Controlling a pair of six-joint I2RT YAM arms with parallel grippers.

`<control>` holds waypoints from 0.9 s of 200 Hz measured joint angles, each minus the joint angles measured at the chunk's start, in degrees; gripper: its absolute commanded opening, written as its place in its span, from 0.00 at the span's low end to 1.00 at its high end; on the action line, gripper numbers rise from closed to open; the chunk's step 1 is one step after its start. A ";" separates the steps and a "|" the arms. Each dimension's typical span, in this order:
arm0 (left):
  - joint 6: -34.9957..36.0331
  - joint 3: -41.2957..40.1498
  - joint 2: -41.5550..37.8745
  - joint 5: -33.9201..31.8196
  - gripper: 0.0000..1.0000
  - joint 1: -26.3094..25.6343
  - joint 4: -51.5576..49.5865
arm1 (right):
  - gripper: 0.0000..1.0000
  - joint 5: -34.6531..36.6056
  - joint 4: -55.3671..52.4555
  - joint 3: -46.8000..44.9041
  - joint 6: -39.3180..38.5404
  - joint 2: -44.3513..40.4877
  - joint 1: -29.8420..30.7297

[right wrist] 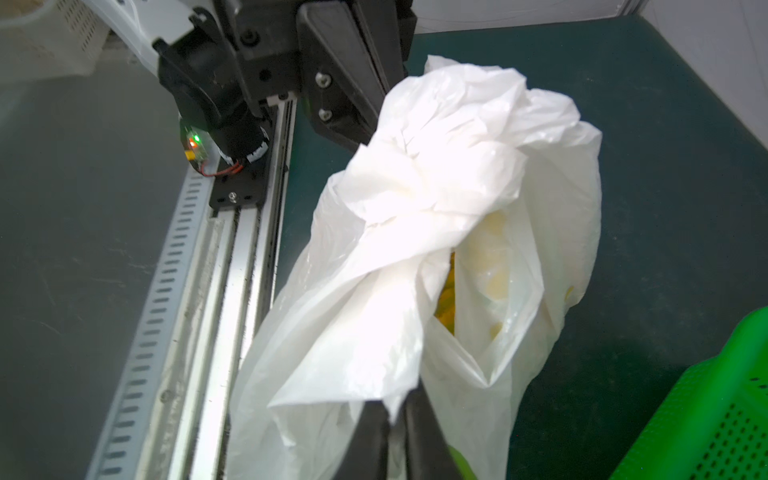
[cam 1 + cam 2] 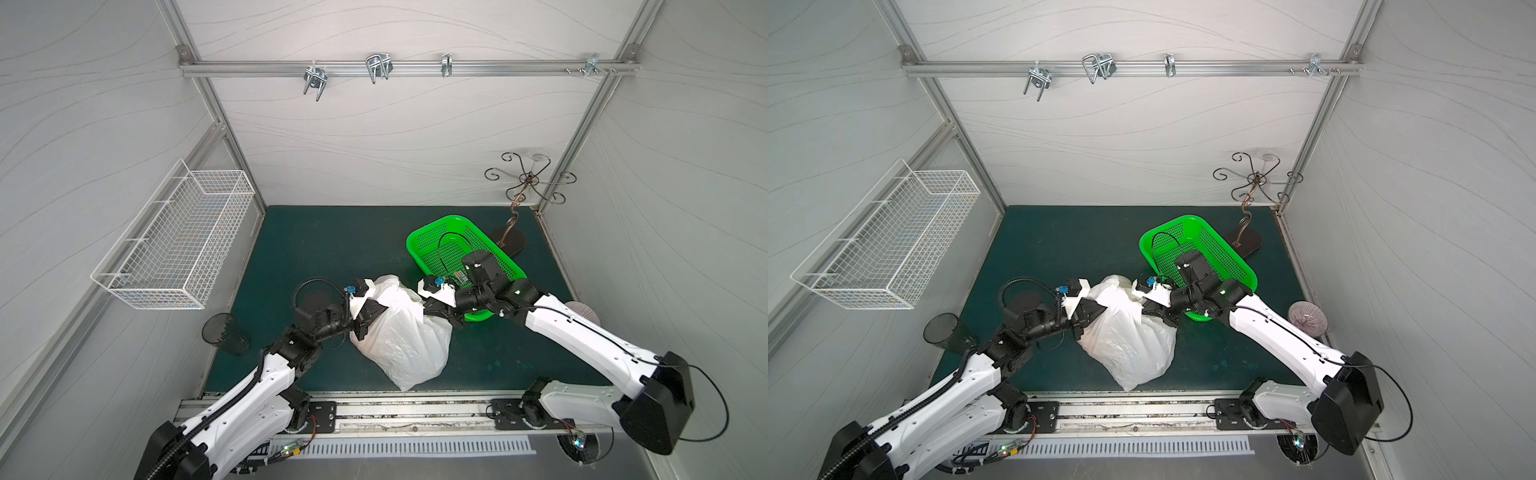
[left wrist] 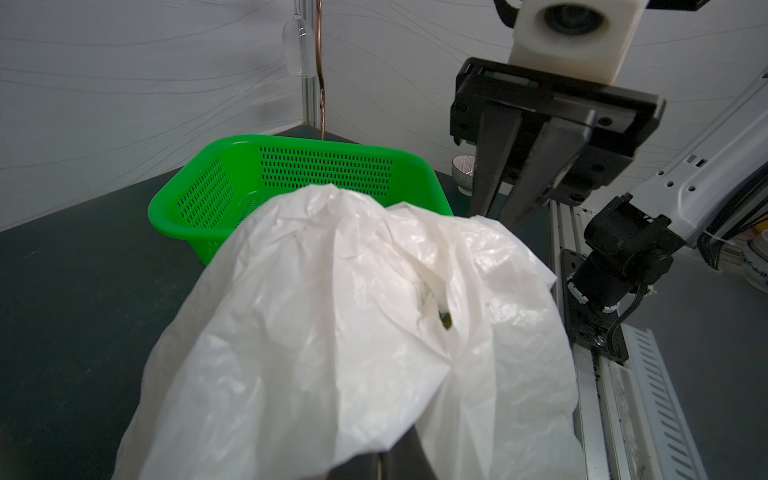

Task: Place the pineapple into a plastic bag & tie a knot
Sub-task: Tie the plastic bag at the center of the board.

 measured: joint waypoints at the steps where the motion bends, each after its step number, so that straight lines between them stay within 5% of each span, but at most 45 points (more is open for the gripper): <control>1: 0.00 0.00 -0.02 0.00 0.00 0.00 0.00 | 0.00 0.02 -0.04 0.00 0.07 0.02 0.00; 37: 0.02 0.24 -2.36 -0.09 0.00 0.00 -4.02 | 0.00 2.21 0.02 0.02 0.44 -0.07 -0.72; 99: 1.44 7.02 -9.99 -0.17 0.00 -0.02 -25.40 | 0.00 5.84 1.68 0.02 4.22 -3.26 -2.10; 180: -0.66 19.63 -8.55 -5.75 0.00 -0.20 -47.23 | 0.00 13.88 1.66 -0.61 8.87 -7.37 -0.28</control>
